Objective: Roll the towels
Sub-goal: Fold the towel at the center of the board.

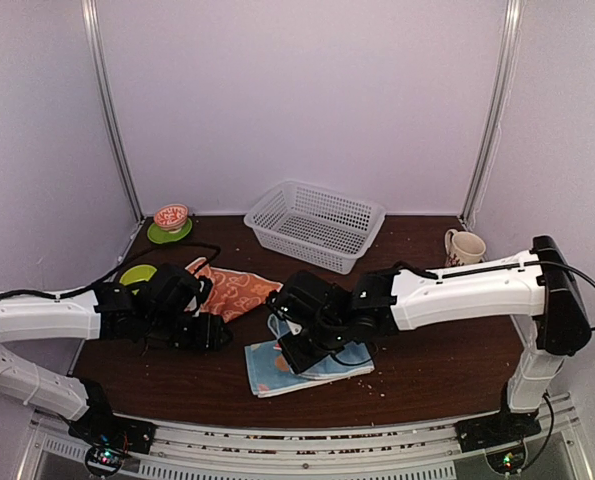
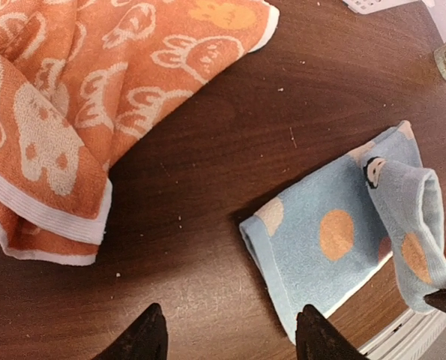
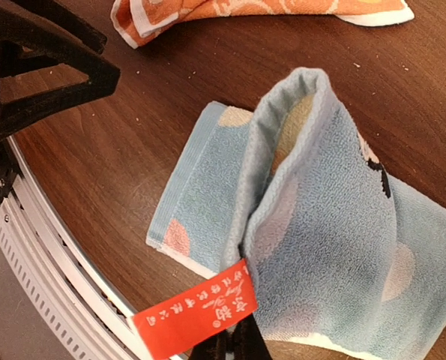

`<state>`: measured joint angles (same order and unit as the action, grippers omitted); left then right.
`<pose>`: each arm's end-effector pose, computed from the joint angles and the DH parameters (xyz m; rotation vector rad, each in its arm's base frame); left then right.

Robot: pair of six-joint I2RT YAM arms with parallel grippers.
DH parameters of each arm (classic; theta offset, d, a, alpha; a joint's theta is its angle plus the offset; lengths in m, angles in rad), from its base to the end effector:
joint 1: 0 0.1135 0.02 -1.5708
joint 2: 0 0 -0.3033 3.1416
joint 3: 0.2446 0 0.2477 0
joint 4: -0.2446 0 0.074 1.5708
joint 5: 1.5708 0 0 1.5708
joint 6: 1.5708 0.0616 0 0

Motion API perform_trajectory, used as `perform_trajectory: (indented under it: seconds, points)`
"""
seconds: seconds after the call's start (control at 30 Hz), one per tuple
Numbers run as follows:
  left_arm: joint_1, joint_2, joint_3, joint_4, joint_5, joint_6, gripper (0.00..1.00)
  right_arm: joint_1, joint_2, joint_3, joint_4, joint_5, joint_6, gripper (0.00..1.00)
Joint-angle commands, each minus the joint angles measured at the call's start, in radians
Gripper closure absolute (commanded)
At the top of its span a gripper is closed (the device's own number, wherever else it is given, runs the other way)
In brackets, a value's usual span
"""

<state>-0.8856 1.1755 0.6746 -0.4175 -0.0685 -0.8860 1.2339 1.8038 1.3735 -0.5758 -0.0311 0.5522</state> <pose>0.1457 -0.1716 0.2230 -0.0307 2.6077 -0.6266 0.1324 0.3838 0.2483 -0.9272 2.5772 0.6457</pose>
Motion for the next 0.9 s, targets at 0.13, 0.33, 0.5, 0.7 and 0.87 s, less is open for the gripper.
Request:
perform_trajectory:
  seconds: [0.13, 0.33, 0.5, 0.7, 0.87]
  points:
    - [-0.005, -0.008, -0.021, 0.014, -0.017, -0.016, 0.39, 0.023, 0.078, 0.084, -0.038, -0.013, 0.028, 1.00]
    - [-0.005, -0.010, -0.023, 0.010, -0.018, -0.015, 0.39, 0.038, 0.117, 0.122, -0.048, -0.019, 0.026, 1.00]
    - [-0.005, -0.011, -0.026, 0.011, -0.020, -0.015, 0.39, 0.041, 0.135, 0.138, -0.050, -0.027, 0.025, 1.00]
    - [-0.006, -0.009, -0.030, 0.009, -0.018, -0.016, 0.39, 0.050, 0.157, 0.155, -0.050, -0.039, 0.023, 1.00]
    - [-0.005, 0.001, -0.034, 0.011, -0.015, -0.016, 0.39, 0.053, 0.173, 0.166, -0.050, -0.046, 0.021, 1.00]
